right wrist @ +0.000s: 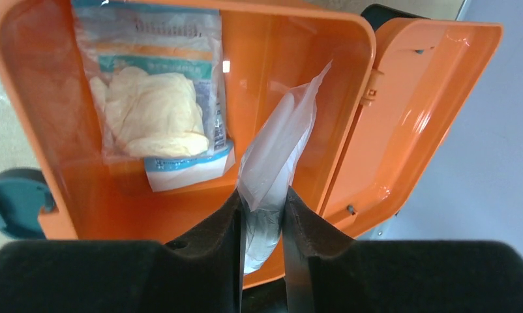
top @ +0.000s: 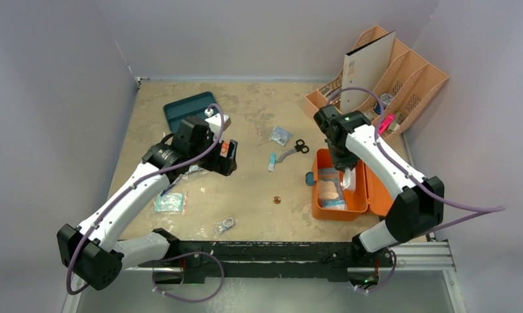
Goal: Organize the medicine kit
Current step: Place the medical item at the medicine box, then pick up the medical item at the center of the board.
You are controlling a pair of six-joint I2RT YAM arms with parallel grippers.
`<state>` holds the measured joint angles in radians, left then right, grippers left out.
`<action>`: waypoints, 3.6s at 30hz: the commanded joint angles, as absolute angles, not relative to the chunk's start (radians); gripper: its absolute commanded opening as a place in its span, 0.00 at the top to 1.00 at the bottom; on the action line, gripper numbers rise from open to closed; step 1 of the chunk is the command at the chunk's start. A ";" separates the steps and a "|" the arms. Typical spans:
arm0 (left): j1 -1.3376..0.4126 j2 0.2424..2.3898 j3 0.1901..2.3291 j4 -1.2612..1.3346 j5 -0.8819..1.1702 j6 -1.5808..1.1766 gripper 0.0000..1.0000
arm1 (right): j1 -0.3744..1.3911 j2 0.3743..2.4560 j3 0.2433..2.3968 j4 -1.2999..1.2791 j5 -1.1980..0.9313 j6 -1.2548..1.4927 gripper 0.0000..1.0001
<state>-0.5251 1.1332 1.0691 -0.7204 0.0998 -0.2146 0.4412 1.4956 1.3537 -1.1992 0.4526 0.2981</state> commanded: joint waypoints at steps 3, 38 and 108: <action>-0.529 1.104 1.068 -0.702 0.076 -0.189 0.07 | 0.426 1.550 1.315 -1.132 0.461 0.300 0.73; -0.528 1.104 1.057 -0.695 0.021 -0.203 0.07 | 0.423 1.427 1.247 -1.032 0.267 0.413 0.64; -0.529 1.937 1.669 -0.508 0.111 -0.415 0.35 | 0.351 0.896 1.191 -0.786 -0.116 0.503 0.01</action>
<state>-0.5251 1.7935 1.5261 -0.5941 0.0635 -0.3584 0.3531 0.9260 1.1450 -0.7456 -0.0494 0.5053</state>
